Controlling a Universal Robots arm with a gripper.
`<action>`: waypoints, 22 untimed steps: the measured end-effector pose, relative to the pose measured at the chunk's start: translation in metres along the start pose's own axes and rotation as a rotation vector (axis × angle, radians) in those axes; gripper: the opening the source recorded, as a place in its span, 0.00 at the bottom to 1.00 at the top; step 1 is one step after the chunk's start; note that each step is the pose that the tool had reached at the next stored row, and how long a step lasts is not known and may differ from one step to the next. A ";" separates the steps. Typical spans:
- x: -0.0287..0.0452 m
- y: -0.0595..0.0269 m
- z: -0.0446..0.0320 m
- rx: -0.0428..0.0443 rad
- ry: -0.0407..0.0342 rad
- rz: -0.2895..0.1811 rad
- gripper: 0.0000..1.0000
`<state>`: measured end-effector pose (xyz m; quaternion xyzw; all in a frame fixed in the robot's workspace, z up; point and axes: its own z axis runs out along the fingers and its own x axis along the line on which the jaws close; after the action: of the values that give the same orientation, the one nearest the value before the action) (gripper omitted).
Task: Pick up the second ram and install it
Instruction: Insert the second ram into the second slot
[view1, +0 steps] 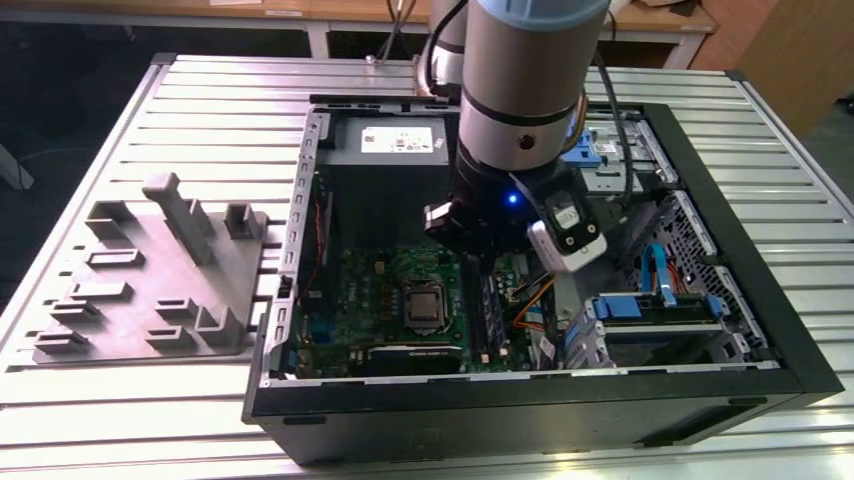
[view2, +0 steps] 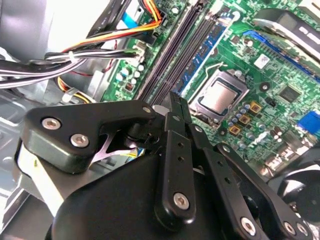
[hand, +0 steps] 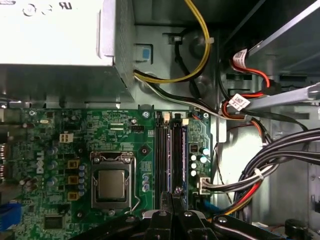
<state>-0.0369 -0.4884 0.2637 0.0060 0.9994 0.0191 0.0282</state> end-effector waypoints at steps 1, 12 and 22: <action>0.0001 -0.0001 0.0018 -0.0002 0.0000 0.000 0.08; 0.0009 -0.0007 0.0167 -0.0041 0.0004 -0.009 0.08; 0.0012 -0.0009 0.0227 -0.0072 0.0009 -0.020 0.08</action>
<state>-0.0368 -0.4884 0.2409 -0.0044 0.9993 0.0224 0.0280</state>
